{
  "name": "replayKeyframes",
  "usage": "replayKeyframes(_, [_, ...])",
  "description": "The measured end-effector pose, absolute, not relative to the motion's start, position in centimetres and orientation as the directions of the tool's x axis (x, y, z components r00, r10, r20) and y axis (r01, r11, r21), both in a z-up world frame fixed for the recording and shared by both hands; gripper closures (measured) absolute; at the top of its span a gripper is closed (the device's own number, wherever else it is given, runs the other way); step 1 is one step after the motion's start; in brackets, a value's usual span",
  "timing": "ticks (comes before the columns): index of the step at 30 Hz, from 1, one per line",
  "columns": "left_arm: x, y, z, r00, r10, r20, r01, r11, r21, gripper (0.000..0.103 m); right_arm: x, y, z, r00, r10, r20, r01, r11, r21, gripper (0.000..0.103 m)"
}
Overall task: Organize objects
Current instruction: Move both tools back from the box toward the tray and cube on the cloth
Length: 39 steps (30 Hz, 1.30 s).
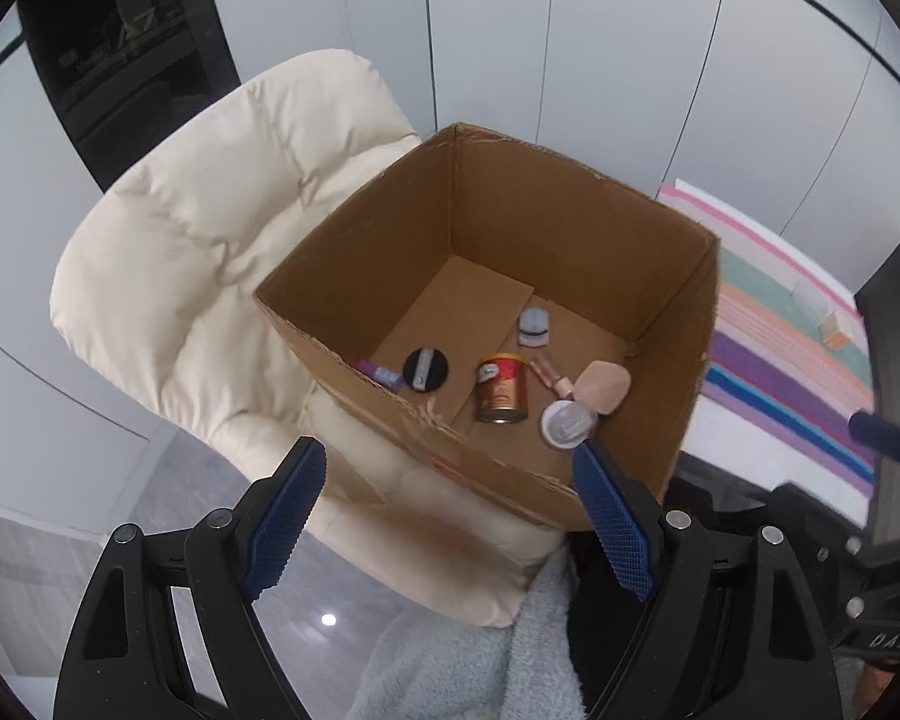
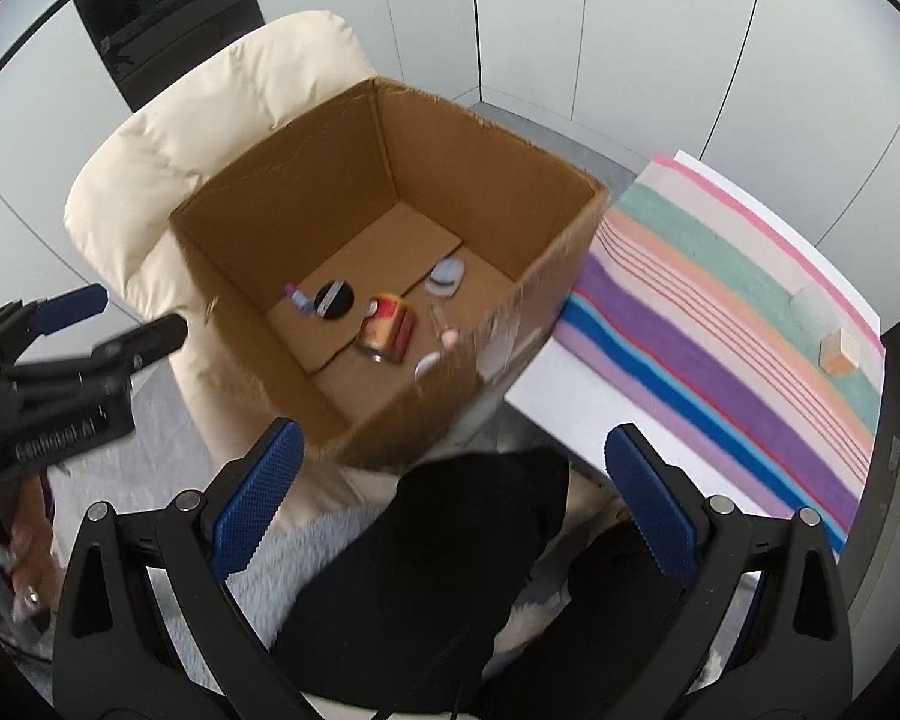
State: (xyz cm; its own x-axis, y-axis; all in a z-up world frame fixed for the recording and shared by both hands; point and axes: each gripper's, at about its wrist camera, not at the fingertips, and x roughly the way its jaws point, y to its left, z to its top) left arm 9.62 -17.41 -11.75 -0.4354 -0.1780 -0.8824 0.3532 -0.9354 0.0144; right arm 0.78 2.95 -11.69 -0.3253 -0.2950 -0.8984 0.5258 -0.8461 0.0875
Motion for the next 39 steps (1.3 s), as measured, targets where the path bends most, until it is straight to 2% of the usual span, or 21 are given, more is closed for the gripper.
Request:
replayKeyframes(13, [5.3, -11.3, -10.8, -0.496, -0.121, -0.860, 0.223, -0.975, 0.009, 0.017, 0.7, 8.9, -10.4, -0.418, -0.253, -0.873, 0.436, -0.899, 0.051, 0.001])
replayKeyframes(20, [2.2, -4.4, -10.2, -0.535, -0.037, -0.844, 0.073, -0.997, -0.003, 0.017, -0.8, 16.0, -11.0, -0.448, -0.191, -0.873, 0.287, -0.956, 0.062, 0.001])
replayKeyframes(29, [-3.3, 6.2, -11.2, -0.497, 0.082, -0.864, -0.068, -0.996, -0.056, 0.017, -2.4, 26.3, -11.6, -0.472, -0.089, -0.877, 0.095, -0.994, 0.050, 0.001])
replayKeyframes(34, [-7.0, 11.9, -11.7, -0.498, 0.133, -0.857, -0.094, -0.991, -0.099, 0.017, -3.4, 33.2, -11.8, -0.497, 0.013, -0.868, -0.025, -1.000, -0.001, 0.001])
replayKeyframes(39, [-10.9, 16.6, -13.1, -0.532, 0.117, -0.839, -0.070, -0.993, -0.094, 0.017, -4.6, 38.9, -12.6, -0.507, 0.076, -0.859, -0.113, -0.993, -0.021, 0.001])
